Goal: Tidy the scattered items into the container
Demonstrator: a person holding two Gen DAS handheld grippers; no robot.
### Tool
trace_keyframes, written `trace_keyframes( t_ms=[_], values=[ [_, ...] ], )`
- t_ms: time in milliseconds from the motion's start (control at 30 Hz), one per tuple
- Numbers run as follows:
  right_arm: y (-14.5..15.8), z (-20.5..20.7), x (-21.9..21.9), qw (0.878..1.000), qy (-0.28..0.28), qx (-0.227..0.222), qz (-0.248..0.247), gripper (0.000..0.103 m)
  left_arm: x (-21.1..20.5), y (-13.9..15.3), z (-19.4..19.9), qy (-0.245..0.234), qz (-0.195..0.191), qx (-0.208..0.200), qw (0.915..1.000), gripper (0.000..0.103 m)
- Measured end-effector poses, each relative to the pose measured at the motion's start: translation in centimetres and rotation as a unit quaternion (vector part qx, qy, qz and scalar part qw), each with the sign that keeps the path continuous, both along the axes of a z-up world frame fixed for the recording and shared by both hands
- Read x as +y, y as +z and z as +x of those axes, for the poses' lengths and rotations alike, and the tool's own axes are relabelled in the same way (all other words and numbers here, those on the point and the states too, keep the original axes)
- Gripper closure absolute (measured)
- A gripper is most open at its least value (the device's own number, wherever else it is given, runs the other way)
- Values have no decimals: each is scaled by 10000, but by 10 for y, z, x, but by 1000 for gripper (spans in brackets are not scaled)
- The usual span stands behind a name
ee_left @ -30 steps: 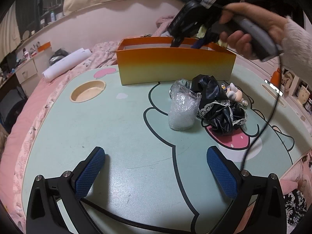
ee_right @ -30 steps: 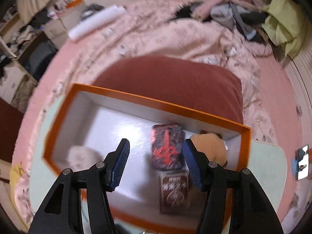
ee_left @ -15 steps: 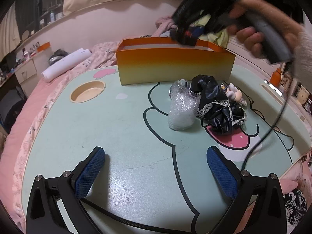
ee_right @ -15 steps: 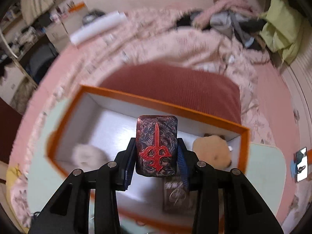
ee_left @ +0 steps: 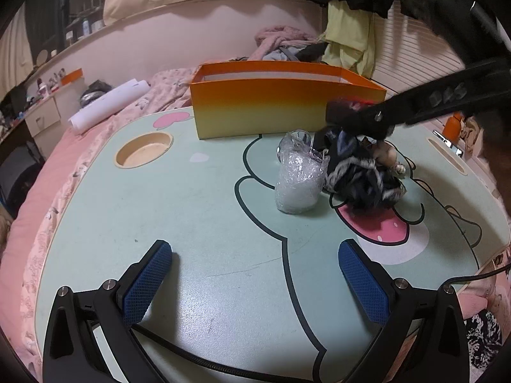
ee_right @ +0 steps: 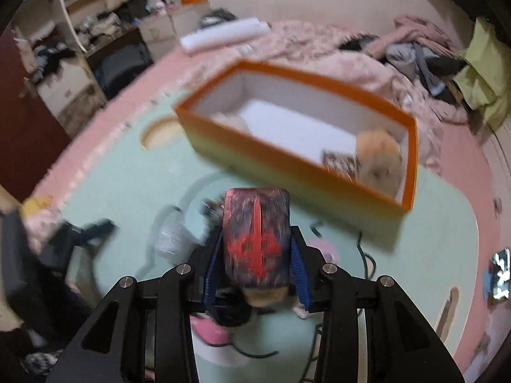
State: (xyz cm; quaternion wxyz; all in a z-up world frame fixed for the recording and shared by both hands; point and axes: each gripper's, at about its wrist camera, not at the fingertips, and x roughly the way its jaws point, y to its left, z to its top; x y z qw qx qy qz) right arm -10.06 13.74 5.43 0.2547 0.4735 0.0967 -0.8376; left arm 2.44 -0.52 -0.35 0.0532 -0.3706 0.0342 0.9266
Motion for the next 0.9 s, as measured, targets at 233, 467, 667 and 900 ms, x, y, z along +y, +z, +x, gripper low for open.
trace_keyframes(
  t_ms=[233, 467, 667, 900],
  values=[
    [4, 1, 5, 9991, -249, 313, -162, 62, 0, 0, 0, -3, 3, 2, 10000, 0],
    [40, 23, 37, 9883, -772, 1111, -706, 43, 0, 0, 0, -2, 3, 3, 10000, 0],
    [27, 60, 51, 9904, -707, 873, -809, 43, 0, 0, 1, -3, 3, 5, 10000, 0],
    [-23, 105, 52, 9922, -835, 652, -650, 43, 0, 0, 1, -4, 3, 7, 10000, 0]
  ],
)
